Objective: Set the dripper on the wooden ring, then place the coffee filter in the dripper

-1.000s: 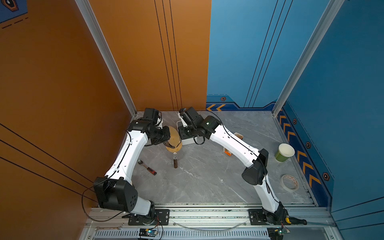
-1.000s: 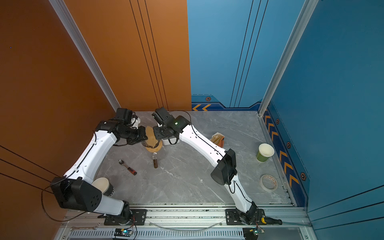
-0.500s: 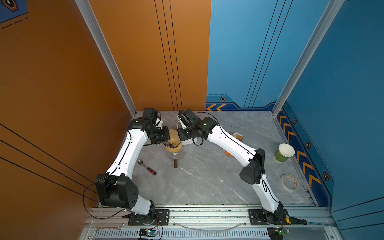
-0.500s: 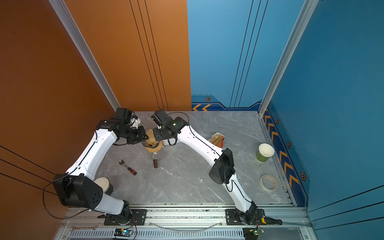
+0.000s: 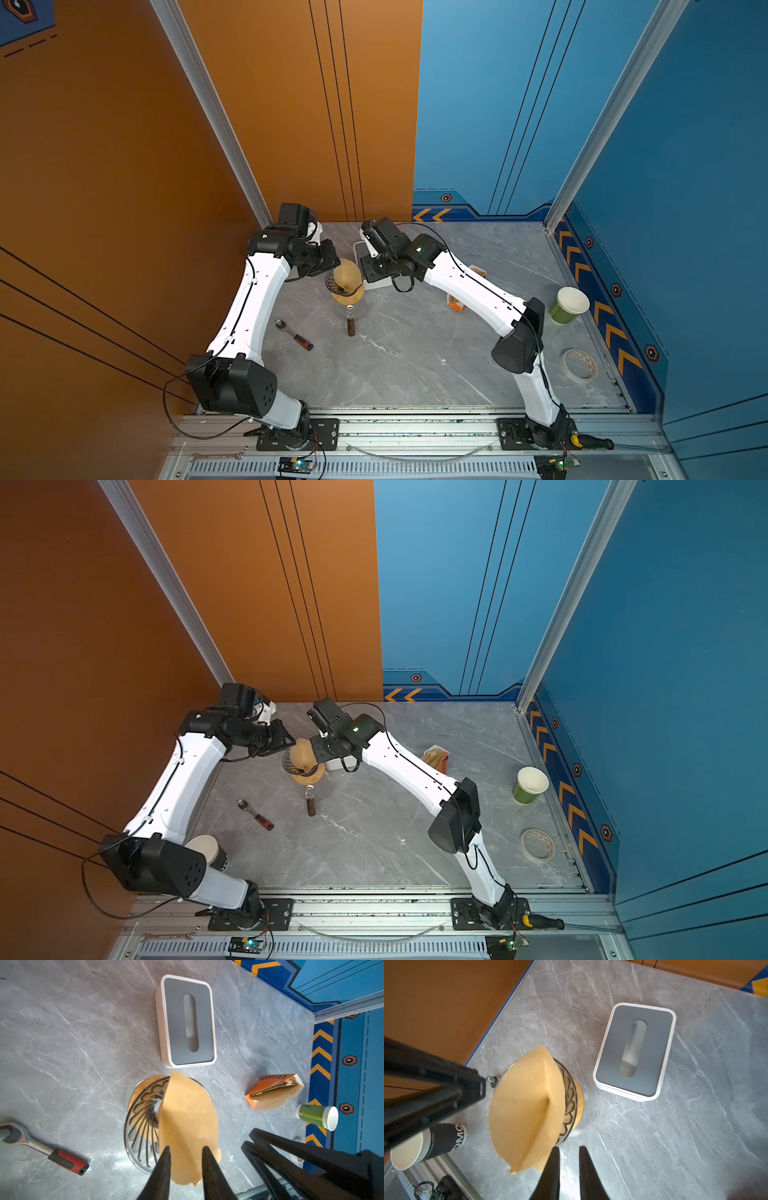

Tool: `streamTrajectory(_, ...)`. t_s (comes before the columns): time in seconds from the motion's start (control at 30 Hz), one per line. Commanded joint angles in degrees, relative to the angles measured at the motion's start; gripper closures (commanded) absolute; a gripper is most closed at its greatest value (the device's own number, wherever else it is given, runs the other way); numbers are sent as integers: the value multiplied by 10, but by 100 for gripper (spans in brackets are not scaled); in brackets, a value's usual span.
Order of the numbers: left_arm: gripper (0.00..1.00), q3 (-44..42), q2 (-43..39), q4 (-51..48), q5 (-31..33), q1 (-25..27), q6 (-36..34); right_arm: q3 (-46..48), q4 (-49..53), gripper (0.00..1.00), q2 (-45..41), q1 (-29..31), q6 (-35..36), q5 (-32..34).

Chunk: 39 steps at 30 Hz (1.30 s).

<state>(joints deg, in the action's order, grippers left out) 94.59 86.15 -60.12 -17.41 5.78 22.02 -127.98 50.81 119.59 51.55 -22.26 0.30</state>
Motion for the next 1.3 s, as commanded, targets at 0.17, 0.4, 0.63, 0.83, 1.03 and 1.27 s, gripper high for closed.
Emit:
streamTrajectory(0.17,79,46,34,-33,20,35,-72,173,-129,76,-146,12,13,5)
streamTrajectory(0.4,86,93,88,-76,94,86,-102,247,-162,57,-211,11,13,5)
streamTrajectory(0.63,94,148,132,-119,156,118,-124,329,-196,10,-264,13,6,1)
streamTrajectory(0.83,100,170,142,-138,191,136,-129,395,-248,0,-320,15,23,-31)
streamTrajectory(1.03,100,191,157,-169,209,146,-143,457,-289,0,-371,15,30,-49)
streamTrajectory(1.27,100,231,197,-212,227,150,-161,485,-297,0,-393,15,26,-43)
